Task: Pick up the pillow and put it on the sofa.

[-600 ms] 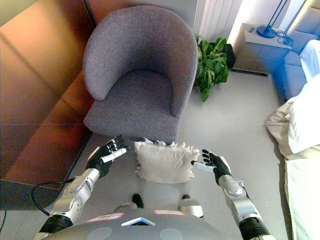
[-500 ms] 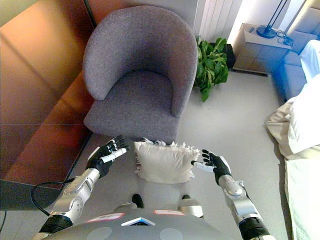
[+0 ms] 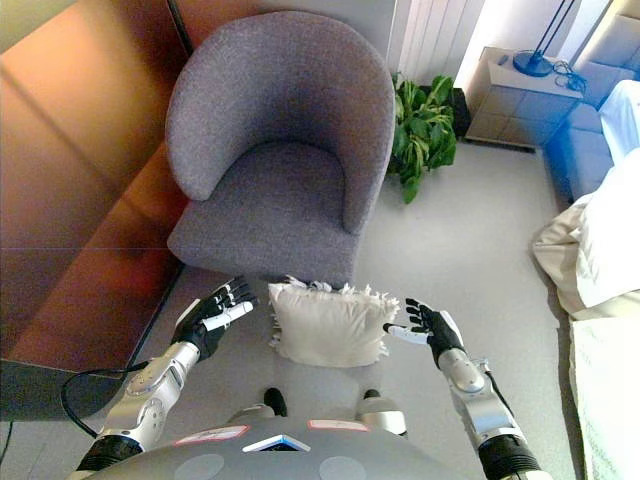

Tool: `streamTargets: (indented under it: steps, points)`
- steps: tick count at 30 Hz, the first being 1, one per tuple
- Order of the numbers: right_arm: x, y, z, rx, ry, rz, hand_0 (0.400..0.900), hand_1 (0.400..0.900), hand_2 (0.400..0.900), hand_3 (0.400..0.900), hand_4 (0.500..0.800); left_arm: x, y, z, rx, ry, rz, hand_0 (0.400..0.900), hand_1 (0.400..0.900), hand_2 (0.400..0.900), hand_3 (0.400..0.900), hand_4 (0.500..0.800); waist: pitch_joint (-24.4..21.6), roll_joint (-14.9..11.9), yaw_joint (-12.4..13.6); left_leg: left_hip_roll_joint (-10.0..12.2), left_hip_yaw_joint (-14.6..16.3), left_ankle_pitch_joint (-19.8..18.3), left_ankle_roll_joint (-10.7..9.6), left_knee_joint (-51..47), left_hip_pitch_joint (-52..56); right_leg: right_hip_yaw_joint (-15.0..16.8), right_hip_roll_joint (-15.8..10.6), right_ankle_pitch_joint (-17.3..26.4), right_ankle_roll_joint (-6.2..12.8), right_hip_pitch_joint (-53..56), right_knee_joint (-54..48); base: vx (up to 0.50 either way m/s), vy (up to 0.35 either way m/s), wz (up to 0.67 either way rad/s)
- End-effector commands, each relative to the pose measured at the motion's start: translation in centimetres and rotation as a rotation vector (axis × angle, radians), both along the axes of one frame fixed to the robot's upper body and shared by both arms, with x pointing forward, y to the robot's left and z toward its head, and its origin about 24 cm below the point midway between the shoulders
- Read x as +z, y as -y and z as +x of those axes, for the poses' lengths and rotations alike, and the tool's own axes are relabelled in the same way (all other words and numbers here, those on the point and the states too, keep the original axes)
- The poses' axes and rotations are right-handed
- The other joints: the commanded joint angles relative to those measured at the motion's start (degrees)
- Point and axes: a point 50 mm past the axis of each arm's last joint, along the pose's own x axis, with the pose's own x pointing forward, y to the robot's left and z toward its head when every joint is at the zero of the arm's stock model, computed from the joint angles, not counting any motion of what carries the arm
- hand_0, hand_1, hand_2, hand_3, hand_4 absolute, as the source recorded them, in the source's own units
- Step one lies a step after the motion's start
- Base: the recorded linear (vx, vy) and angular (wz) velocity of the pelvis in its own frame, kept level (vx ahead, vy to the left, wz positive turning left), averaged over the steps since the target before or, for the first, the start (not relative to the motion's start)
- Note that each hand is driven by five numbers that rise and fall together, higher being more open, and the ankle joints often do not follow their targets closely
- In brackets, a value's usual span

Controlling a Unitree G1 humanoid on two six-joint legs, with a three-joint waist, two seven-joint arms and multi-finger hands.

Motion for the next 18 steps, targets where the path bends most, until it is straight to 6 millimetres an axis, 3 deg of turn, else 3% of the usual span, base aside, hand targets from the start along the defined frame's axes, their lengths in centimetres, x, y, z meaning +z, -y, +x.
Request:
streamTargets:
  steps: [1, 10, 18]
  points:
    - [3.6, 1.4, 4.0, 0.058, 0.238, -0.12, 0.9, 0.9, 0.9, 0.9, 0.8, 4.6, -1.9, 3.8, -0.009, 0.272, 0.071, 0.9, 0.9, 0.9, 0.9, 0.8, 1.16, 0.27, 0.98, 0.08, -2.67, -5.37, 1.17, 0.91, 3.22, -3.91, 2.17, 0.39, -0.29, -1.59, 2.08, 0.04, -0.021, 0.05]
    - [4.9, 2.1, 5.5, 0.17, 0.281, -0.294, 0.9, 0.9, 0.9, 0.9, 0.8, 6.6, -2.1, 4.8, -0.058, 0.353, 0.081, 0.9, 0.9, 0.9, 0.9, 0.8, 3.57, 0.42, 1.99, 0.25, -3.67, -5.62, 1.36, 2.92, 0.32, -3.9, 1.98, -0.45, -0.69, -4.13, 4.19, 0.03, -0.03, 0.07]
    - [8.7, 1.9, 10.2, 0.301, 0.458, -0.511, 0.9, 0.9, 0.9, 0.9, 0.8, 11.3, -0.6, 8.9, -0.106, 0.592, 0.066, 0.9, 0.9, 0.9, 0.9, 0.8, 11.85, 0.94, 2.79, 1.2, -6.06, -6.16, 1.32, 12.67, -11.96, -3.24, 1.87, -2.61, -2.33, -15.27, 13.59, -0.16, -0.061, 0.12]
